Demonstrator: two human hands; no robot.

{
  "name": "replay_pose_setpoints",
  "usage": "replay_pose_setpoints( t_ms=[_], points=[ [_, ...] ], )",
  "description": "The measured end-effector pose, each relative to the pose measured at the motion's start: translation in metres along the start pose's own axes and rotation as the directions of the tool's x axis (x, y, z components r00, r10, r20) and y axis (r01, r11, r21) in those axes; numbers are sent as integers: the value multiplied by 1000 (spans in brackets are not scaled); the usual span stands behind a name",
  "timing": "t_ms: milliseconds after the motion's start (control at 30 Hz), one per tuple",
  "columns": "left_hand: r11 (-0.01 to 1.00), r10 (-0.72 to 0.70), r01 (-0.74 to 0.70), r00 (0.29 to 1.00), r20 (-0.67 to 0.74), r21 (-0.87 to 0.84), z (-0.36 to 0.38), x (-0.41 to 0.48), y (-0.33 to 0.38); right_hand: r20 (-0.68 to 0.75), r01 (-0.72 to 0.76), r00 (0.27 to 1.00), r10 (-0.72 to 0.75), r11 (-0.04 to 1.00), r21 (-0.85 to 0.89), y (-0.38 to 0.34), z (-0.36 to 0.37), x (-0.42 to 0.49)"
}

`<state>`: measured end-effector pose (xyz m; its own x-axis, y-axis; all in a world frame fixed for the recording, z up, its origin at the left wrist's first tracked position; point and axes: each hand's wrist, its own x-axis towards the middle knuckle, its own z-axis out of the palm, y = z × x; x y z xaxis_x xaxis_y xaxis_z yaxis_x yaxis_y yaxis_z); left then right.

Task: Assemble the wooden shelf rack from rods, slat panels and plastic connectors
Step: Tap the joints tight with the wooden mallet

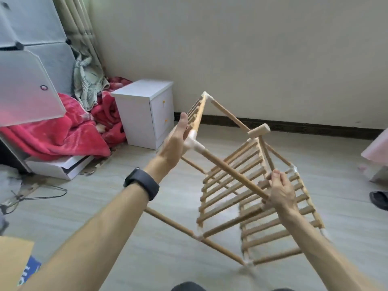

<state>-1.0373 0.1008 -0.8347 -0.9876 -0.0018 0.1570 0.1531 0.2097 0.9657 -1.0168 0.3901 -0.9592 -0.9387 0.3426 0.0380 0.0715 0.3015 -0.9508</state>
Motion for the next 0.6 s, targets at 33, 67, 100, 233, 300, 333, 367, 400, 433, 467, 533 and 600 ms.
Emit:
replay_pose_setpoints(
  t_ms=[33,67,100,233,300,333,367,400,433,467,533,600],
  points=[
    [998,52,-54,998,42,46,2,9,16,13,-44,999,43,992,119,-1,0,2],
    [991,93,-100,993,76,85,7,15,28,18,-85,996,83,973,214,2,2,3],
    [979,138,-152,985,106,139,13,18,37,16,-122,992,122,952,282,8,6,3],
    [724,293,-314,946,138,615,37,27,45,7,-248,963,268,881,404,38,27,4],
    [655,313,-317,940,137,685,51,29,46,-3,-279,952,306,873,400,50,33,5],
    [636,304,-324,939,158,700,58,30,47,-7,-291,947,321,868,403,56,34,4],
    [615,291,-333,938,186,714,67,31,48,-6,-297,945,328,865,405,61,34,2],
    [588,286,-347,934,213,731,76,32,48,-13,-294,947,322,881,371,66,33,0],
    [555,291,-364,927,236,748,87,32,47,-40,-282,952,302,923,262,70,29,-3],
    [520,303,-387,917,259,762,99,30,46,-79,-262,959,272,959,109,77,23,-5],
    [441,320,-449,888,331,777,128,22,41,-162,-220,965,205,972,-79,87,5,-12],
    [370,339,-501,857,389,782,158,11,29,-213,-158,967,140,985,-71,86,-21,-19]
  ],
)
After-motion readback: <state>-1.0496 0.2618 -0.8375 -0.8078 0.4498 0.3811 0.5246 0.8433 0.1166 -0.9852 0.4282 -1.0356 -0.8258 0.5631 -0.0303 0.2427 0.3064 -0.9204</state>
